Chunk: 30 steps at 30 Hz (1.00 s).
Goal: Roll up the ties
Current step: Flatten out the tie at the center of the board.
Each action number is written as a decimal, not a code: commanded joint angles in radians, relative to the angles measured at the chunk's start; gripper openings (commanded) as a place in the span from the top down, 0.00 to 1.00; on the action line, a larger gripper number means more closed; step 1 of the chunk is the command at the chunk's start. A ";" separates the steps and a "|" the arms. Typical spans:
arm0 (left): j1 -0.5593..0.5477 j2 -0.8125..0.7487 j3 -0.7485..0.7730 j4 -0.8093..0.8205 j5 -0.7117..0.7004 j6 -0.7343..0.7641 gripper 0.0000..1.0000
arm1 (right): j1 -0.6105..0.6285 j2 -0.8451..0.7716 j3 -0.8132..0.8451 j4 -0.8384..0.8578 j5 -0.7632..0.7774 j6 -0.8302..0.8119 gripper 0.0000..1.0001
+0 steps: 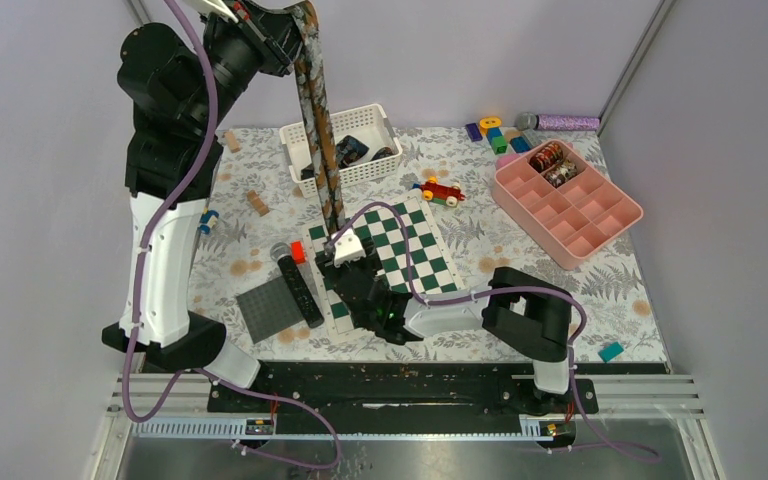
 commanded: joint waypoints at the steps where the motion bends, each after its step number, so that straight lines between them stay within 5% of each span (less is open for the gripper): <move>1: 0.010 -0.041 0.000 0.044 0.012 -0.006 1.00 | 0.009 0.022 0.006 0.050 0.035 0.033 0.27; 7: 0.014 -0.044 -0.002 0.053 0.013 -0.011 1.00 | 0.008 0.025 0.003 0.051 0.026 0.080 0.30; 19: 0.025 -0.042 -0.007 0.061 0.010 -0.011 1.00 | 0.008 -0.027 -0.042 0.099 0.074 0.046 0.71; 25: 0.031 -0.039 -0.023 0.065 0.010 -0.014 1.00 | 0.007 -0.205 -0.133 0.049 0.163 -0.093 0.87; 30: 0.032 -0.052 -0.105 0.117 0.050 -0.047 1.00 | -0.007 -0.397 -0.216 -0.152 0.225 -0.083 0.91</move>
